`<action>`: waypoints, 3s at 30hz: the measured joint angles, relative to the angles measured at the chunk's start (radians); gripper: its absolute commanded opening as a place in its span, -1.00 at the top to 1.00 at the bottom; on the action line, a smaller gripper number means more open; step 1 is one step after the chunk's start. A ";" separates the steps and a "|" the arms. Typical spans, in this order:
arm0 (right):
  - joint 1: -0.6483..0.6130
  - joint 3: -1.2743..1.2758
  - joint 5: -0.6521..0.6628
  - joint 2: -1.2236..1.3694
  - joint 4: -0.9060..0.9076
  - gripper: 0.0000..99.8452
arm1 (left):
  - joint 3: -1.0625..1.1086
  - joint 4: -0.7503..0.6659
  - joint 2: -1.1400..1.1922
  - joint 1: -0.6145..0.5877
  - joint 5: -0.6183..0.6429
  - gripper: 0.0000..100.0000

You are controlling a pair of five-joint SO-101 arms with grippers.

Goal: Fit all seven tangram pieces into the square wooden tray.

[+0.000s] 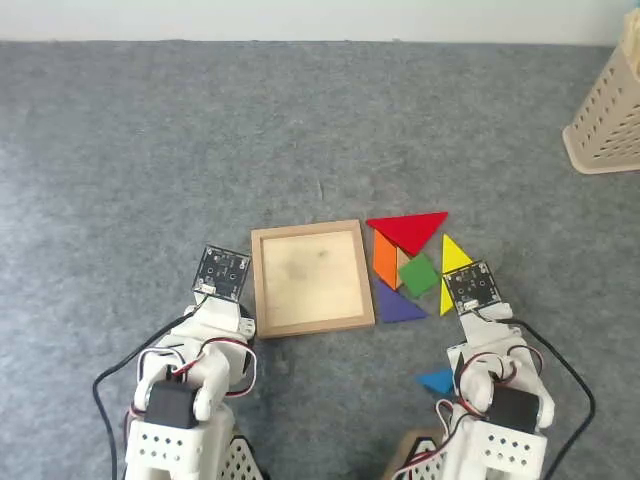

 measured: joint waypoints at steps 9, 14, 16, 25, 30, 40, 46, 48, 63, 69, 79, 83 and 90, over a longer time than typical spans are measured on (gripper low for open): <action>-0.063 0.000 0.000 0.000 0.000 0.98 | 0.000 0.000 0.000 0.000 0.000 0.98; -0.064 0.000 0.002 0.000 -0.078 0.98 | 0.000 0.000 0.000 0.000 0.000 0.98; -0.046 0.000 0.002 0.000 -0.161 0.98 | 0.000 0.000 0.000 0.000 0.000 0.98; -0.005 -0.146 0.002 0.005 -0.299 0.98 | 0.000 0.000 0.000 0.000 0.000 0.98; -0.008 -0.316 -0.028 0.212 -0.311 0.98 | 0.000 0.000 0.000 0.000 0.000 0.98; -0.230 -0.980 -0.247 1.185 -0.193 0.57 | 0.000 0.000 0.000 0.000 0.000 0.98; -0.238 -1.172 -0.281 1.731 -0.206 0.42 | 0.000 0.000 0.000 0.000 0.000 0.98; -0.236 -1.180 -0.288 1.814 -0.206 0.41 | 0.000 0.000 0.000 0.000 0.000 0.98; -0.238 -1.203 -0.305 1.989 -0.270 0.45 | 0.000 0.000 0.000 0.000 0.000 0.98; -0.226 -1.211 -0.305 1.989 -0.275 0.79 | 0.000 0.000 0.000 0.000 0.000 0.98; -0.150 -1.243 -0.305 1.989 -0.273 0.58 | 0.000 0.000 0.000 0.000 0.000 0.98; -0.149 -1.250 -0.315 1.966 -0.215 0.46 | 0.000 0.000 0.000 0.000 0.000 0.98; -0.146 -1.146 -0.373 1.688 -0.172 0.49 | 0.000 0.000 0.000 0.000 0.000 0.98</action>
